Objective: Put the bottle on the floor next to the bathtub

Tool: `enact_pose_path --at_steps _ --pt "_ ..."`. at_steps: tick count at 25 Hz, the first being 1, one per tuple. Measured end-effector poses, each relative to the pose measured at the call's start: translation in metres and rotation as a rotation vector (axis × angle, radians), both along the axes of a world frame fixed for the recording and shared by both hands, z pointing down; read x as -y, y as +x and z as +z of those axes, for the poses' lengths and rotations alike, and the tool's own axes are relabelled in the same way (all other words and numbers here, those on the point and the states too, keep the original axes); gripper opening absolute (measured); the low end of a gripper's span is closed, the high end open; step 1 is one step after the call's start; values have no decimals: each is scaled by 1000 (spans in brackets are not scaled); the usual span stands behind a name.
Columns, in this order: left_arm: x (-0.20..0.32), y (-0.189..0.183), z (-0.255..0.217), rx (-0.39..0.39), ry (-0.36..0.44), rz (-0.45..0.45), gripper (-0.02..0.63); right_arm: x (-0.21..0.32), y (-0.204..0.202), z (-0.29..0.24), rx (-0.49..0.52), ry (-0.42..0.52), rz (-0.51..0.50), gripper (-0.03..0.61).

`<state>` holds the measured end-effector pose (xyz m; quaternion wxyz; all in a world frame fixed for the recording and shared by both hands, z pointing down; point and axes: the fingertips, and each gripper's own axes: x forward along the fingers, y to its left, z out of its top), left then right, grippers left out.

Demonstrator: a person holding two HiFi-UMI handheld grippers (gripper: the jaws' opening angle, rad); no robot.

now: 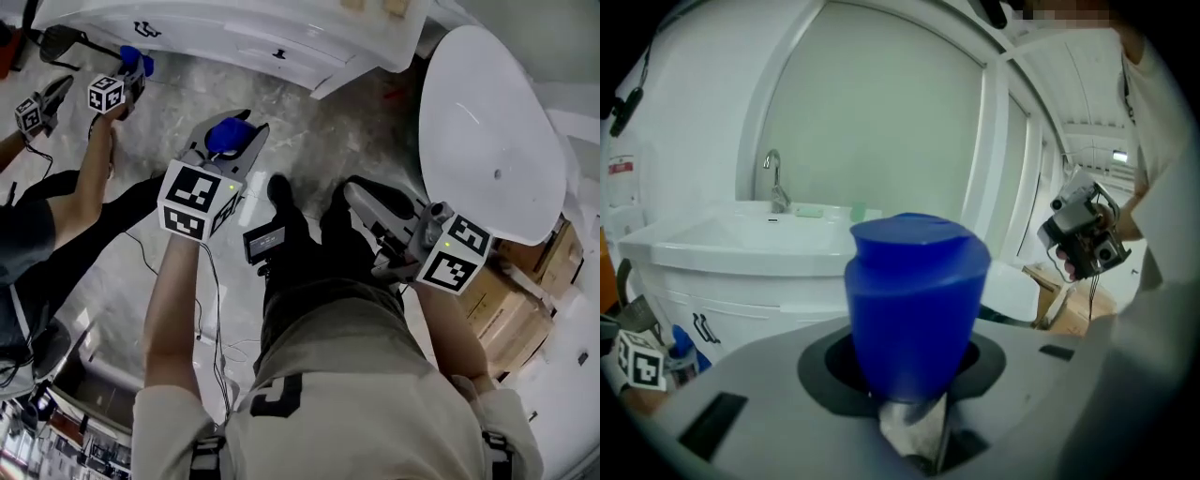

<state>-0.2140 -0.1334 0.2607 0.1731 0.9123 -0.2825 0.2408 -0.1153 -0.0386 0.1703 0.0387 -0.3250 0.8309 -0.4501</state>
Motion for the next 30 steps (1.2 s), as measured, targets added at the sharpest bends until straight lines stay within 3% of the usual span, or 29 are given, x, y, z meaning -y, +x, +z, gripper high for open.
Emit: enact_pose_path --at_steps 6,13,22,30 --pt "-3 40 -45 -76 31 -65 184 1 20 -23 0 71 -34 28" --pt "-17 78 -43 -35 47 -87 184 -13 49 -29 -47 144 -107 28" --pt "-40 123 -37 -37 52 -124 184 -30 95 -20 -53 150 -138 28" --pt "-54 122 -49 1 58 -177 184 -45 95 -12 4 109 -191 28"
